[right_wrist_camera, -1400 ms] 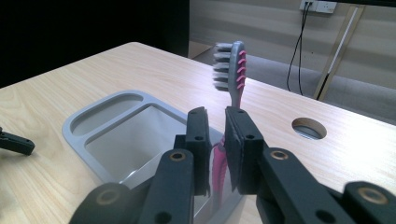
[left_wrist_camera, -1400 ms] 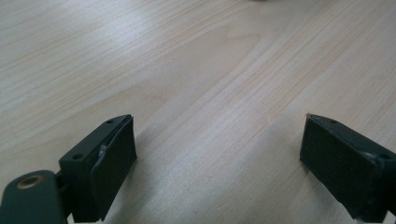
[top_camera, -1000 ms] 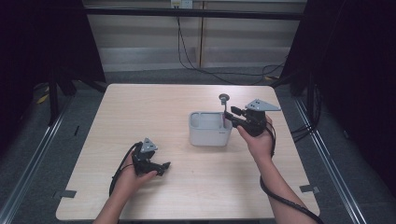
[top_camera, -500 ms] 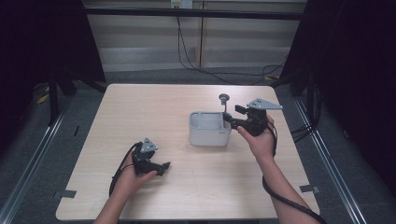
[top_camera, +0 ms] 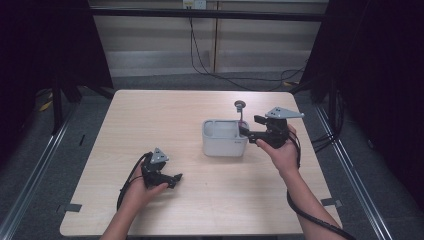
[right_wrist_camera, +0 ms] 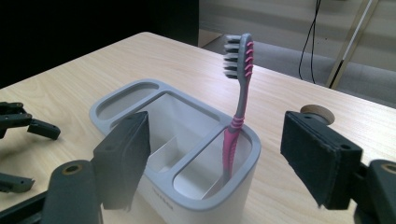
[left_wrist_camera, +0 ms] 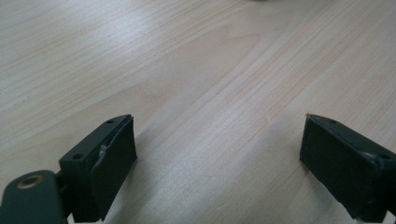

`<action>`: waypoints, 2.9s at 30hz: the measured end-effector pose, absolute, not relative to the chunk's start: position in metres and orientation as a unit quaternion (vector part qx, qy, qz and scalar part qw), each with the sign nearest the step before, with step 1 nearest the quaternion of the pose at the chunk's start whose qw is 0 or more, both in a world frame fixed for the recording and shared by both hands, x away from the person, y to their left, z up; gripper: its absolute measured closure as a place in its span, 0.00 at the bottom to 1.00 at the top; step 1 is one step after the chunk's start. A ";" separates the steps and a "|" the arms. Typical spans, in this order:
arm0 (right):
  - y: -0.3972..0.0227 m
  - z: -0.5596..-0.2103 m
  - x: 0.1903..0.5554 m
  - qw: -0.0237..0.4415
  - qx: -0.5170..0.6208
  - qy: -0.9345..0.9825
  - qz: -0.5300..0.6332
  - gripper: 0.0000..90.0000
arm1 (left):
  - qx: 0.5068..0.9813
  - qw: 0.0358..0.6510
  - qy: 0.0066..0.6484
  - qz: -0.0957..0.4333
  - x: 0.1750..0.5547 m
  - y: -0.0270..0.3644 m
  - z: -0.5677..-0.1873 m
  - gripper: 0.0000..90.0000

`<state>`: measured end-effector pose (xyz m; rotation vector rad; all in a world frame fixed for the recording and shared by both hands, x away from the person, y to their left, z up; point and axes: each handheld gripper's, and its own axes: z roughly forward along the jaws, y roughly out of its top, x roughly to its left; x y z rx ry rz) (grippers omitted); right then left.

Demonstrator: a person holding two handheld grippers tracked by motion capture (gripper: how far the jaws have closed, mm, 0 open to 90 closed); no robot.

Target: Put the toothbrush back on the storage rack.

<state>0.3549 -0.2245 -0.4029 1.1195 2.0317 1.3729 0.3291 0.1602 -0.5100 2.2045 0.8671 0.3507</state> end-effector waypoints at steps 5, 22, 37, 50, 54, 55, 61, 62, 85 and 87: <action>-0.227 -0.400 0.351 0.216 0.400 0.738 0.499 0.25 | 0.857 0.365 0.337 0.136 0.329 0.160 -0.510 0.11; -0.251 -0.407 0.335 0.210 0.404 0.743 0.490 0.25 | 0.857 0.365 0.337 0.136 0.329 0.160 -0.510 0.11; -0.260 -0.426 0.325 0.200 0.406 0.753 0.479 0.24 | 0.857 0.365 0.337 0.135 0.329 0.160 -0.510 0.11; -0.266 -0.447 0.317 0.188 0.409 0.760 0.469 0.23 | 0.857 0.365 0.337 0.136 0.329 0.160 -0.510 0.11; -0.267 -0.453 0.315 0.186 0.409 0.762 0.465 0.23 | 0.857 0.365 0.337 0.136 0.329 0.160 -0.510 0.11; -0.268 -0.455 0.315 0.185 0.410 0.763 0.465 0.23 | 0.857 0.365 0.337 0.135 0.329 0.160 -0.510 0.11; -0.270 -0.464 0.312 0.178 0.411 0.766 0.461 0.22 | 0.857 0.365 0.337 0.136 0.329 0.160 -0.510 0.11; -0.270 -0.464 0.312 0.178 0.411 0.767 0.459 0.22 | 0.857 0.365 0.337 0.135 0.329 0.160 -0.510 0.11; -0.270 -0.491 0.307 0.173 0.394 0.799 0.420 0.22 | 0.857 0.365 0.337 0.136 0.329 0.160 -0.510 0.11; -0.270 -0.492 0.307 0.171 0.393 0.801 0.419 0.22 | 0.857 0.365 0.337 0.136 0.329 0.160 -0.510 0.11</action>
